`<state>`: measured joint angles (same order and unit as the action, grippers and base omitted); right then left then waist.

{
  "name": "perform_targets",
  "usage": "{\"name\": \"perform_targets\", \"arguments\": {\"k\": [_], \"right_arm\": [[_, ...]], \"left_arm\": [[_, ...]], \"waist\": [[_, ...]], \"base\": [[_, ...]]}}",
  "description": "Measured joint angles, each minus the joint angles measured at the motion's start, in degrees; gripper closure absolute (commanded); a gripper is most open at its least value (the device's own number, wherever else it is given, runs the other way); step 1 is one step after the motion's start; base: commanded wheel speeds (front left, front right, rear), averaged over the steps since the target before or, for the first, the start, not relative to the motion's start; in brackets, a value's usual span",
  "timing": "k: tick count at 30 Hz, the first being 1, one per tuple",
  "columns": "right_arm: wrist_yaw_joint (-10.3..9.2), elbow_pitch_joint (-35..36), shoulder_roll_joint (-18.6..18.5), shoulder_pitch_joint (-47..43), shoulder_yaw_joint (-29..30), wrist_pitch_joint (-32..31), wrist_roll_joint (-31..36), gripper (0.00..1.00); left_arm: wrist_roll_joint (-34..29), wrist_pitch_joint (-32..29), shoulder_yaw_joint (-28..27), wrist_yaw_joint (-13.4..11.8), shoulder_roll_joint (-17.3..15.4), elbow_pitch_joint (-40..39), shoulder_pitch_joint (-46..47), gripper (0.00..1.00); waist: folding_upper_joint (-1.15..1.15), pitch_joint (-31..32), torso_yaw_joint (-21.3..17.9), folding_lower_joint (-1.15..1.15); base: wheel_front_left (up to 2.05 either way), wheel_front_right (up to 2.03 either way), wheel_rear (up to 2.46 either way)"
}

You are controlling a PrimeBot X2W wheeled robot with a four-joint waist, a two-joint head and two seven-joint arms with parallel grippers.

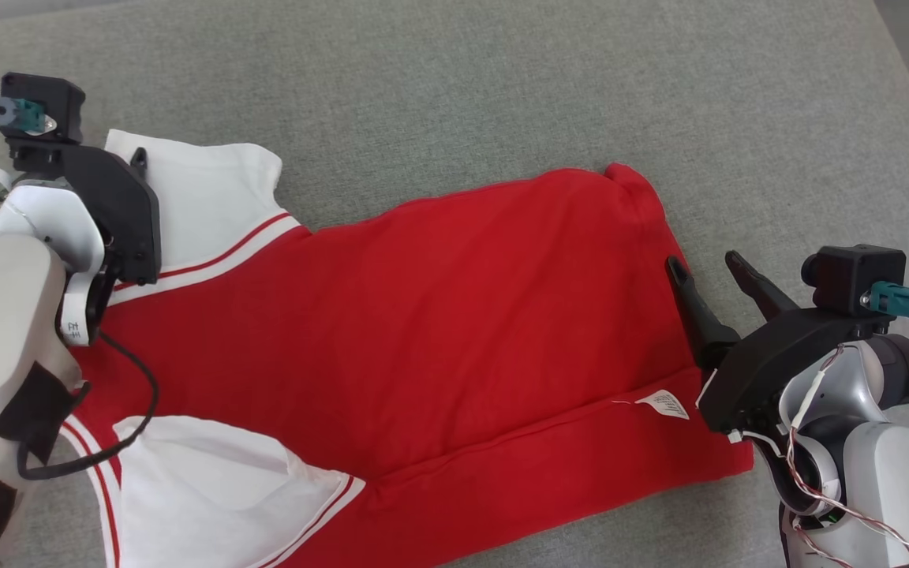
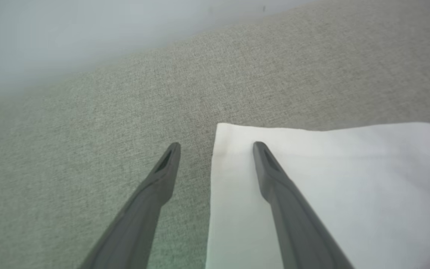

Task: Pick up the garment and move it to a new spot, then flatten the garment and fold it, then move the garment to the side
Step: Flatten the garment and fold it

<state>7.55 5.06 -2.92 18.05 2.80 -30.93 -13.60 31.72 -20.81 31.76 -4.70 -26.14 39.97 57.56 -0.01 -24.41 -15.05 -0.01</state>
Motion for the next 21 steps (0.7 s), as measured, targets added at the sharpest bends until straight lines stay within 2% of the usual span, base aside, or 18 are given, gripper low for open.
{"name": "perform_targets", "arguments": {"k": [8,9,13,16,18,19,21], "right_arm": [[0.00,-0.3,0.0,0.0,-0.7,0.2,0.1,0.00],[0.00,-0.2,0.0,0.0,-1.0,0.2,0.2,0.00],[0.00,0.6,0.0,-0.2,-1.7,0.2,0.4,0.00],[0.00,1.3,0.0,-0.4,-1.7,0.2,0.6,0.00],[0.00,1.4,0.0,-0.4,-1.9,0.3,0.6,0.00],[0.00,1.4,0.0,-0.4,-2.0,0.3,0.6,0.00],[0.00,1.6,0.0,-0.5,-2.3,0.5,0.6,0.00]], "left_arm": [[-0.4,0.1,0.4,-0.3,-0.7,2.4,1.0,0.00],[-0.4,0.1,0.6,-0.3,-0.7,2.5,1.1,0.07],[-0.3,-0.5,1.2,0.6,-0.2,2.8,1.5,0.13],[-0.1,-1.4,1.3,0.5,-0.2,3.0,2.0,0.28],[-0.9,-1.4,1.5,-0.6,-0.8,3.0,2.6,0.37],[-0.8,-1.5,1.5,-0.9,-1.1,3.0,2.6,0.46],[-0.4,-2.3,1.3,-0.8,-1.4,3.0,2.6,0.55]], "waist": [[0.01,0.0,-0.6,0.01],[0.01,-0.1,-0.7,0.01],[0.01,-0.5,-1.0,0.01],[0.01,-0.9,-1.2,0.01],[0.01,-1.2,-1.4,0.01],[0.01,-1.3,-1.5,0.01],[0.01,-1.5,-1.7,0.01]], "base": [[0.00,0.00,0.00],[0.00,0.00,0.00],[0.00,0.00,0.00],[0.00,0.00,0.00],[0.00,0.00,0.00],[0.00,0.00,0.00],[0.00,0.00,0.00]]}}
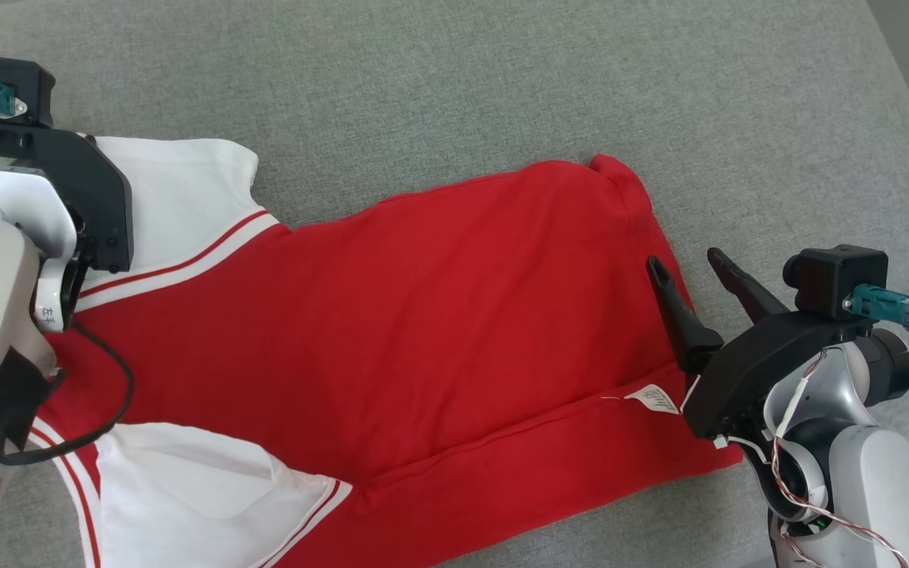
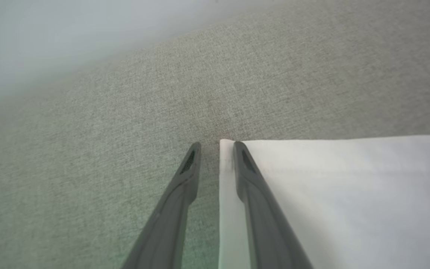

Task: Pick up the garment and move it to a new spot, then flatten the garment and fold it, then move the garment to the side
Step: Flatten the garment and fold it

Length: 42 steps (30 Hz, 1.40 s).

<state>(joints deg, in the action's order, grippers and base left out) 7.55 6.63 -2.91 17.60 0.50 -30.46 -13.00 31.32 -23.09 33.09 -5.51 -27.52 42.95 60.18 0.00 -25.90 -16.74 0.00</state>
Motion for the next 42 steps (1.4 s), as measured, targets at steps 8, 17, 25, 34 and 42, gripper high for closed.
{"name": "perform_targets", "arguments": {"k": [8,17,25,34,42], "right_arm": [[0.00,0.2,0.0,0.6,-1.0,-1.0,0.3,0.00],[0.00,2.2,-0.1,11.9,-0.2,-13.4,10.1,0.00],[0.00,-2.9,-0.1,21.2,0.3,-20.0,15.5,0.00],[0.00,-10.2,0.0,25.0,-0.8,-24.4,15.1,0.11],[0.00,-12.2,0.0,28.8,-0.9,-31.7,14.8,0.02]], "left_arm": [[1.7,-2.8,-0.1,1.5,-0.4,-2.1,-0.3,1.00],[1.7,-2.7,0.2,2.1,-2.7,-7.6,0.1,1.00],[2.1,-3.0,0.1,2.0,-3.4,-11.2,0.2,1.00],[1.5,-3.3,0.9,1.9,-4.0,-12.7,0.2,1.00],[1.7,-3.5,1.2,1.8,-4.0,-12.8,0.2,1.00]], "waist": [[0.00,-0.8,0.1,0.00],[0.00,-2.7,1.0,0.00],[0.00,-4.0,2.2,0.00],[0.00,-4.9,2.7,0.00],[0.00,-4.9,2.9,0.00]], "base": [[0.00,0.00,0.00],[0.00,0.00,0.00],[0.00,0.00,0.00],[0.00,0.00,0.00],[0.00,0.00,0.00]]}}
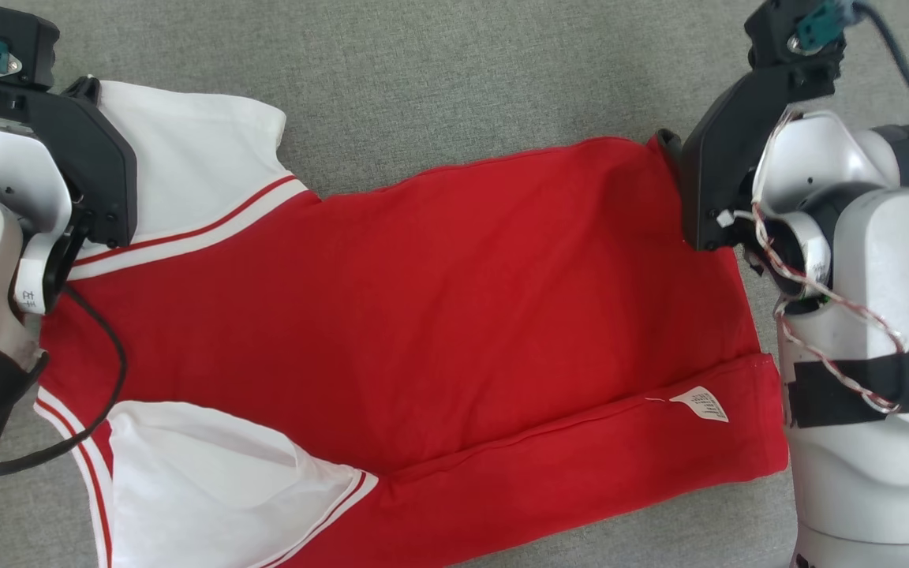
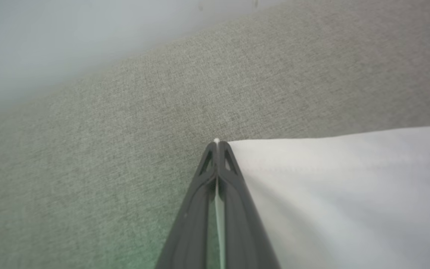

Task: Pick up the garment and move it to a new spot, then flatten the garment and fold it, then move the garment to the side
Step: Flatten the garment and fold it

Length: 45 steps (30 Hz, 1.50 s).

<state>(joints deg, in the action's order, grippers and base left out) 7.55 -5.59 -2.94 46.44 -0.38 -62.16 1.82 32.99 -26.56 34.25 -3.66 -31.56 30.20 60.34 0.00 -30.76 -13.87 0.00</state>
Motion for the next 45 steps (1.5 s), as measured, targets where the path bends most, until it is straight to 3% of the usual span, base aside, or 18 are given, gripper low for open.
{"name": "perform_targets", "arguments": {"k": [4,6,7,8,9,22,24,26,32,45], "right_arm": [[0.00,-1.2,0.0,1.6,0.3,-1.9,-1.5,0.24],[0.00,-2.1,0.0,1.8,0.2,-2.1,-1.8,0.30],[0.00,-2.3,0.0,1.8,-0.4,-1.3,-1.6,0.44],[0.00,-2.6,0.0,1.9,-0.6,-0.3,-1.5,0.44],[0.00,-3.2,0.1,2.0,-0.6,-0.2,-1.8,0.50],[0.00,-5.9,0.0,1.4,-0.6,-1.9,-2.3,0.52],[0.00,-6.0,0.0,1.4,-1.1,-1.8,-2.3,0.65],[0.00,-6.1,0.0,1.4,-1.3,-1.2,-2.5,1.00],[0.00,-6.5,0.0,1.4,1.1,2.7,-2.5,1.00],[0.00,-6.5,0.1,-2.2,6.2,8.7,-3.2,1.00]], "left_arm": [[0.3,-0.3,0.3,0.1,-0.3,0.0,0.2,1.00],[0.3,-0.3,0.4,0.1,-0.3,0.0,0.2,1.00],[0.3,-0.3,0.5,0.2,-0.4,0.0,0.3,1.00],[0.3,-0.3,0.5,0.2,-0.3,0.0,0.4,1.00],[0.4,-0.3,0.6,0.2,-0.4,0.0,0.4,1.00],[1.0,-0.2,1.0,0.6,-0.8,-0.4,0.0,1.00],[1.1,-0.2,1.0,0.6,-0.9,-0.4,0.0,1.00],[1.1,0.4,1.1,0.6,-0.9,-0.4,0.0,1.00],[1.7,4.4,0.2,1.4,-0.8,-0.9,0.0,1.00],[3.6,14.1,-4.0,0.6,-3.1,-2.3,-3.4,1.00]], "waist": [[0.00,0.1,0.2,0.00],[0.00,0.2,0.3,0.00],[0.00,0.2,0.4,0.00],[0.00,0.2,0.5,0.00],[0.00,0.3,0.5,0.00],[0.00,0.2,1.3,0.00],[0.00,0.2,1.3,0.00],[0.00,0.3,1.3,0.00],[0.00,0.6,1.7,0.00],[0.01,4.2,3.1,0.00]], "base": [[0.00,0.00,0.00],[0.00,0.00,0.00],[0.00,0.00,0.00],[0.00,0.00,0.00],[0.00,0.00,0.00],[0.00,0.00,0.00],[0.00,0.00,0.00],[0.00,0.00,0.00],[0.00,0.00,0.00],[0.00,0.00,0.00]]}}
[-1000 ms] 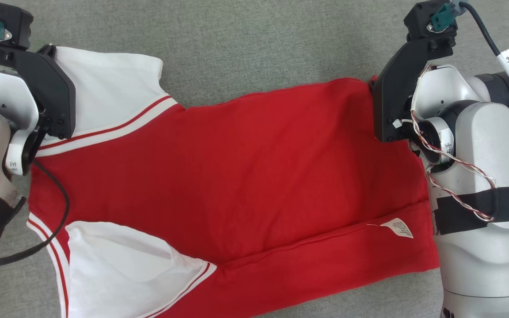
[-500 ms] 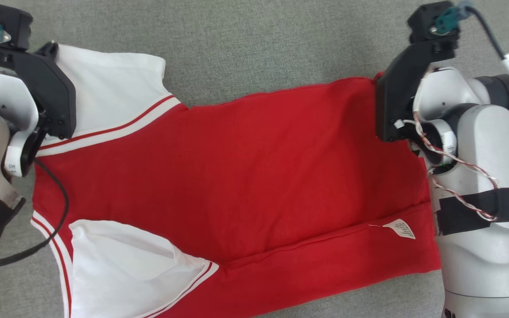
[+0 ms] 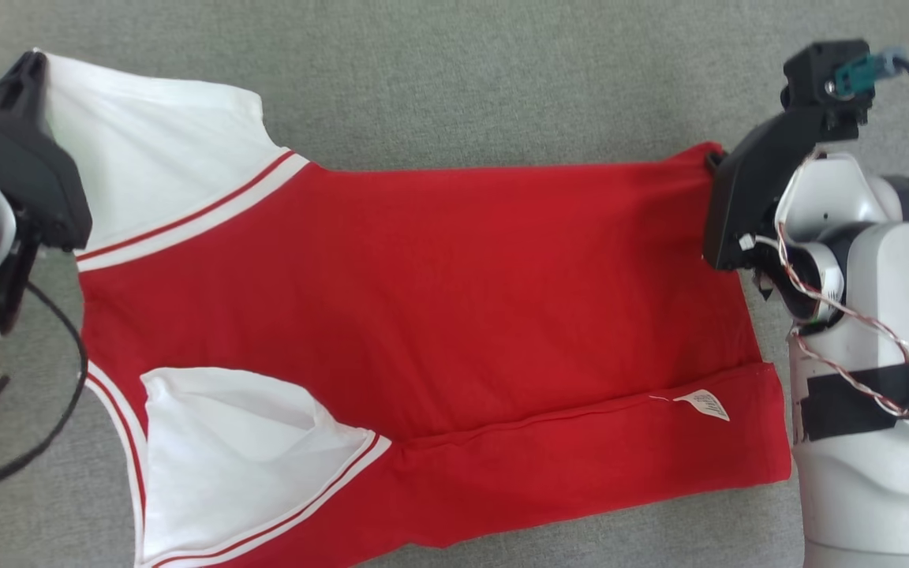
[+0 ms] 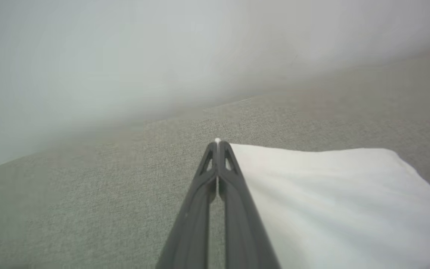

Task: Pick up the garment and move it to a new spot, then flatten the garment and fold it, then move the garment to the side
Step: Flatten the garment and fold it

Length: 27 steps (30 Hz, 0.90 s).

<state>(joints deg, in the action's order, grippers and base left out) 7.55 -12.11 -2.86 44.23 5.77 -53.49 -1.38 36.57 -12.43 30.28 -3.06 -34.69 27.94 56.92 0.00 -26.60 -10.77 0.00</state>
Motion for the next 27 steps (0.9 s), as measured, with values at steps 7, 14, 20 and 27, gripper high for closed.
{"name": "perform_targets", "arguments": {"k": [7,14,20,27], "right_arm": [[0.00,0.2,0.0,-2.7,1.6,6.7,-3.6,1.00],[0.00,-4.7,0.0,-3.1,4.8,12.3,-2.6,1.00],[0.00,-7.7,-0.1,-5.4,4.3,14.0,-6.7,1.00],[0.00,-5.4,-0.7,-12.5,3.0,14.5,-10.1,1.00]], "left_arm": [[5.4,5.4,-2.8,0.1,1.4,-5.2,-7.8,1.00],[8.0,8.2,-3.4,-0.3,3.1,-8.1,-13.7,1.00],[11.1,10.9,-5.1,0.0,4.3,-10.0,-18.3,1.00],[16.2,13.1,-7.1,1.0,4.4,-14.6,-28.3,1.00]], "waist": [[0.00,2.6,1.1,0.01],[0.00,5.7,2.6,0.01],[0.00,8.8,3.7,0.01],[0.00,13.1,5.0,0.02]], "base": [[0.00,0.00,0.00],[0.00,0.00,0.00],[0.00,0.00,0.00],[0.00,0.00,0.00]]}}
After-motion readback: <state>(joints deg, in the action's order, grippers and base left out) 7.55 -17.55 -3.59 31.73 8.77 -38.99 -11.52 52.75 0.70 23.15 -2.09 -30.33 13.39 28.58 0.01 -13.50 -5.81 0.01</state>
